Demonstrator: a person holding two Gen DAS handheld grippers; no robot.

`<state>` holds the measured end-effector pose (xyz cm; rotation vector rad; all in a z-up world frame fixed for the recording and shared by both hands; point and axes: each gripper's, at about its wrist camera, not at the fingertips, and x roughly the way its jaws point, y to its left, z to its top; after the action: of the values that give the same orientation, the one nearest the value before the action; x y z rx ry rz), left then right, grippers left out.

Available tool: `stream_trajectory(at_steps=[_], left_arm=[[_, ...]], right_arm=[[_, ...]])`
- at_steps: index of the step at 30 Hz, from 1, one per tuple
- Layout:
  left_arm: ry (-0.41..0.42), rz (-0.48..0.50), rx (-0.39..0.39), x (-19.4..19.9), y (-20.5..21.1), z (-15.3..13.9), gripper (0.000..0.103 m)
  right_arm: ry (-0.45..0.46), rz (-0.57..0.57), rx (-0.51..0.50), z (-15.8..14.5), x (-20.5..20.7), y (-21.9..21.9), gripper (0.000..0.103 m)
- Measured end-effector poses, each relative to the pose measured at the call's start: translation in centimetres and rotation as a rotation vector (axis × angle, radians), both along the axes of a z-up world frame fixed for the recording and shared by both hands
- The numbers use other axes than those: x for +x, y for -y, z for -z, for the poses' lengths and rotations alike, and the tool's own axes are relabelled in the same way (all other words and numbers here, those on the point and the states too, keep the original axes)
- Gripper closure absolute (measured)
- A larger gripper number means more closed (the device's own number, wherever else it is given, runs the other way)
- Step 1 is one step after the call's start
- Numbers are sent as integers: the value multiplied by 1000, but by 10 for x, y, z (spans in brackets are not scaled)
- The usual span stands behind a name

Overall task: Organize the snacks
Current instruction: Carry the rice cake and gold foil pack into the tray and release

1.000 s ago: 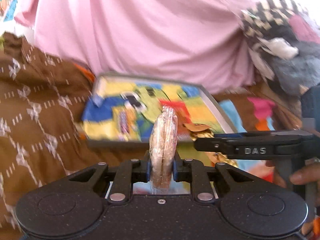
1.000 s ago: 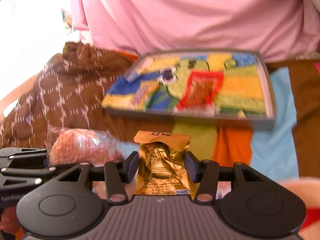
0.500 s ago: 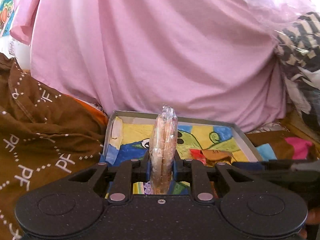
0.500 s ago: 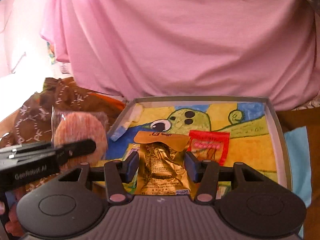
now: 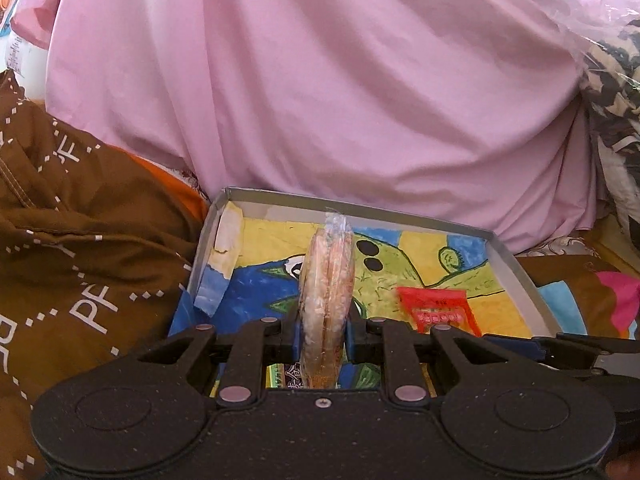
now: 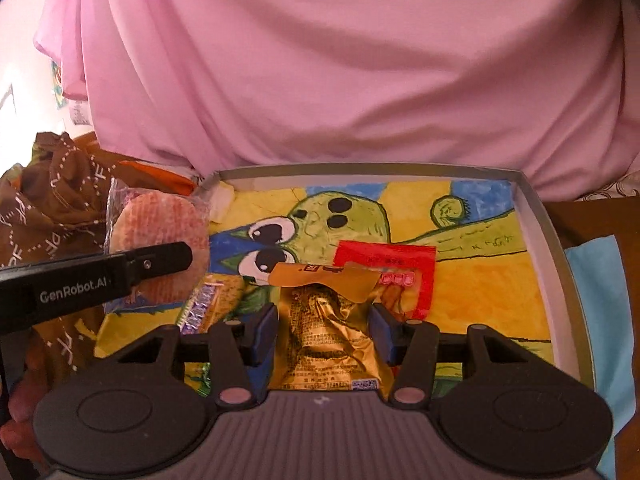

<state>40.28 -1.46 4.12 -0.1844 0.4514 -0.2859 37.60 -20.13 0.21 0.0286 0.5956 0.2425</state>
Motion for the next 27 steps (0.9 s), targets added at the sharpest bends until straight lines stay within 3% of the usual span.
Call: stream_trajectory(at_steps=[4, 7, 10, 12, 15, 20, 27], left_arm=[[-14, -15, 10, 4, -1, 1, 81], [-18, -44, 37, 4, -3, 2, 74], [-16, -69, 61, 4, -5, 2, 54], [1, -93, 77, 0, -5, -1, 29], [55, -135, 101, -8, -5, -7, 13], [88, -158, 97, -18, -5, -20, 6], [134, -175, 90, -50, -12, -36, 1]], right_arm=[[13, 1, -26, 0, 1, -2, 41], [18, 0, -36, 0, 0, -4, 37], [34, 11, -38, -2, -5, -4, 26], [45, 13, -38, -5, -9, -5, 23], [68, 23, -45, -9, -17, -6, 17], [116, 42, -40, -22, -34, -8, 7], [188, 80, -34, -44, -60, -11, 1]])
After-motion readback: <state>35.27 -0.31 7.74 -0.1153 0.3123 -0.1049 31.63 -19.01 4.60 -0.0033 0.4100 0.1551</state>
